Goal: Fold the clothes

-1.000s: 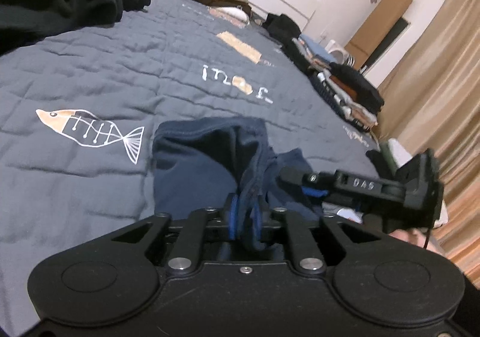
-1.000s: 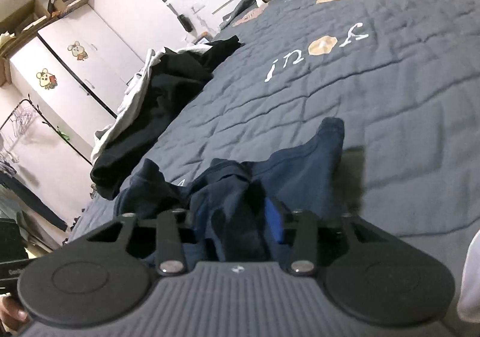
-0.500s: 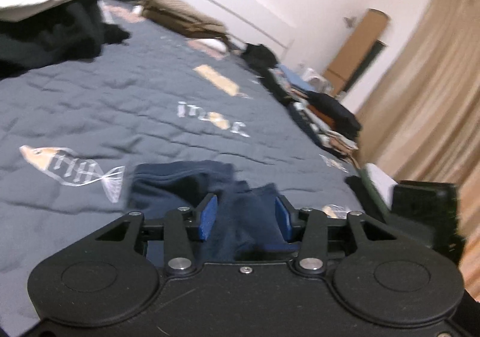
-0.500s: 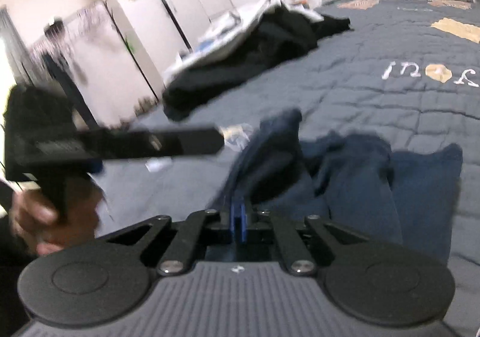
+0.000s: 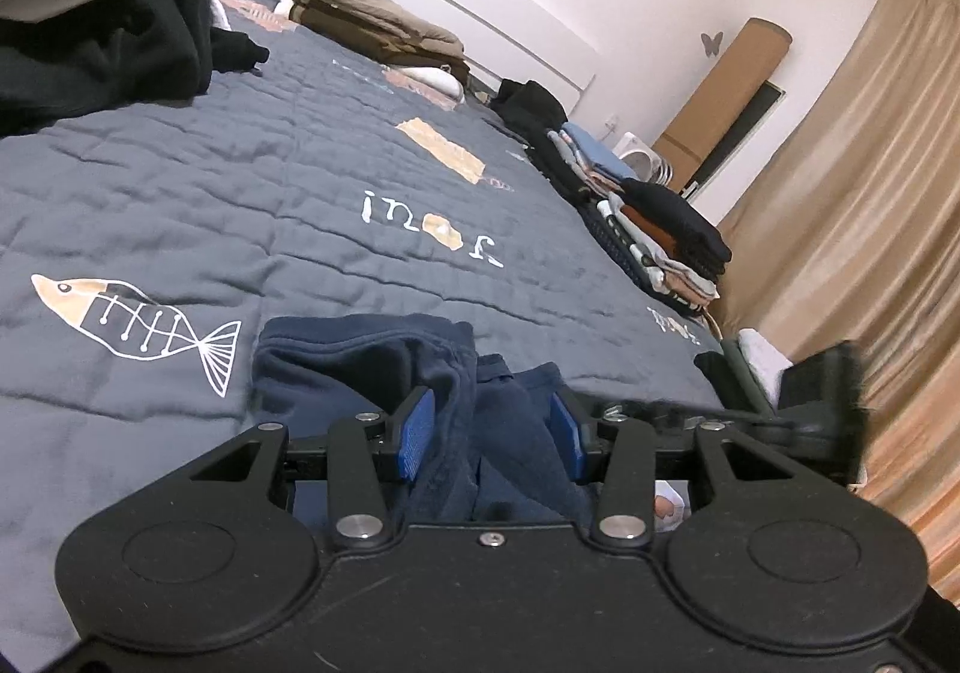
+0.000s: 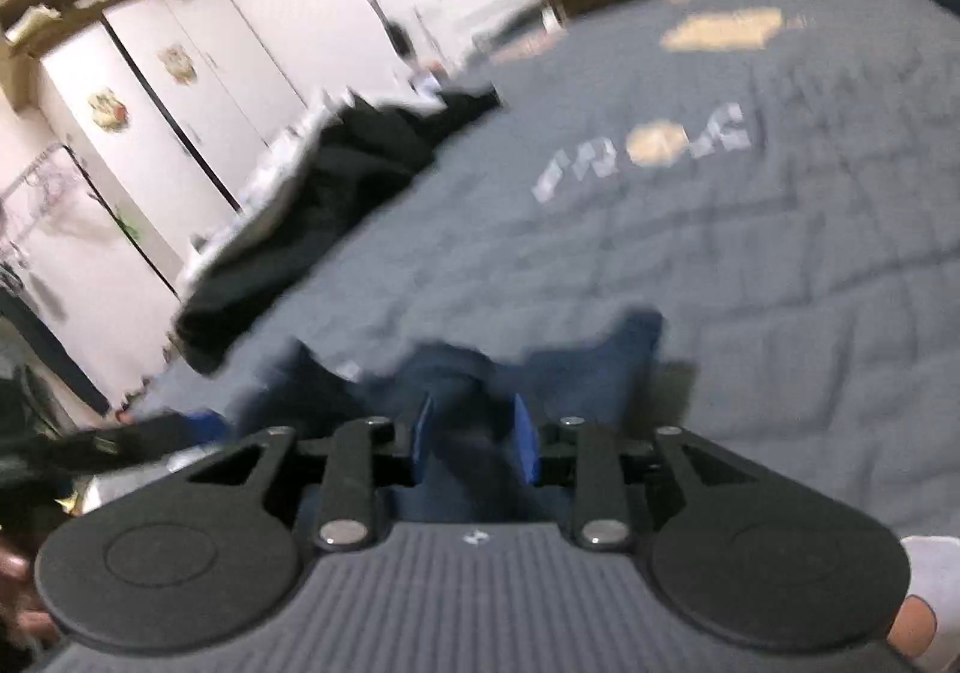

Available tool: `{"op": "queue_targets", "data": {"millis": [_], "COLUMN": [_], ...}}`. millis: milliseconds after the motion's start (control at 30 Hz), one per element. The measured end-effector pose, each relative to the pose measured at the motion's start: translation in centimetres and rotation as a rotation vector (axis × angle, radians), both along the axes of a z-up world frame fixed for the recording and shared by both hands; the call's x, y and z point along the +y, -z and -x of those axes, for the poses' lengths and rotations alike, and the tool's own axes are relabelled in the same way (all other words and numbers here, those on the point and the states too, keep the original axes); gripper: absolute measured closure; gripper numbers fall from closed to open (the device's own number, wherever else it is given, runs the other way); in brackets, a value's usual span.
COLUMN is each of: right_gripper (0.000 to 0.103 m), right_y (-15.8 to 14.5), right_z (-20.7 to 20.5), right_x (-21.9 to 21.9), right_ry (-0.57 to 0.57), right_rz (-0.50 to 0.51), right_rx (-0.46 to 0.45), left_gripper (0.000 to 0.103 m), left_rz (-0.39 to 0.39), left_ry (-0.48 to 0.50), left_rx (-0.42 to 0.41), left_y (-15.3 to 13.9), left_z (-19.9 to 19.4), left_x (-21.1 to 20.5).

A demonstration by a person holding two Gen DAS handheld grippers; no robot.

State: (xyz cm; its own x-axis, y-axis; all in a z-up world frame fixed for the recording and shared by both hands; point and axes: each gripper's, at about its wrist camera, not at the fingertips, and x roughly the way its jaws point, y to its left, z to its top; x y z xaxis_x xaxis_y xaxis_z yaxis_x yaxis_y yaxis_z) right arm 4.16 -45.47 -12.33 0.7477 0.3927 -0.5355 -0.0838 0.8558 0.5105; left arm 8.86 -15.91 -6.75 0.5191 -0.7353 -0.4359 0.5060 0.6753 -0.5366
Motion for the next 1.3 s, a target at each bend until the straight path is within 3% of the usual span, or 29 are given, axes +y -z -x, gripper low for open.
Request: {"op": "queue_targets", "data": {"millis": [167, 400, 500, 700, 800, 867, 1033, 1300], "right_gripper": [0.074, 0.074, 0.072, 0.073, 0.092, 0.098, 0.1, 0.103], "right_y": [1.7, 0.9, 1.2, 1.4, 1.3, 1.0, -1.5, -3.6], "right_z": [-1.2, -1.3, -1.3, -1.6, -1.5, -1.4, -0.7, 0.2], "right_x": [-1.0, 3.5, 4.4, 3.6, 3.8, 3.6, 1.8, -1.9], "right_ry": [0.012, -0.167, -0.178, -0.186, -0.202, -0.173, -0.086, 0.119], "right_rz": [-0.063, 0.096, 0.152, 0.001, -0.036, -0.046, -0.086, -0.013], "right_rx": [0.025, -0.006, -0.008, 0.051, 0.05, 0.048, -0.037, -0.099], "left_gripper": [0.06, 0.06, 0.06, 0.06, 0.06, 0.06, 0.06, 0.06], "left_rz": [-0.004, -0.004, -0.003, -0.009, -0.013, -0.013, -0.009, -0.01], "left_ry": [0.007, -0.006, -0.006, -0.006, -0.012, -0.014, -0.018, -0.027], "left_rx": [-0.004, 0.007, 0.007, 0.005, 0.006, 0.004, 0.004, 0.005], "left_y": [0.1, 0.2, 0.2, 0.2, 0.2, 0.2, 0.0, -0.1], "left_z": [0.0, -0.2, 0.0, 0.0, -0.1, -0.1, -0.1, -0.2], "left_x": [0.0, 0.3, 0.2, 0.2, 0.3, 0.4, 0.4, 0.6]}}
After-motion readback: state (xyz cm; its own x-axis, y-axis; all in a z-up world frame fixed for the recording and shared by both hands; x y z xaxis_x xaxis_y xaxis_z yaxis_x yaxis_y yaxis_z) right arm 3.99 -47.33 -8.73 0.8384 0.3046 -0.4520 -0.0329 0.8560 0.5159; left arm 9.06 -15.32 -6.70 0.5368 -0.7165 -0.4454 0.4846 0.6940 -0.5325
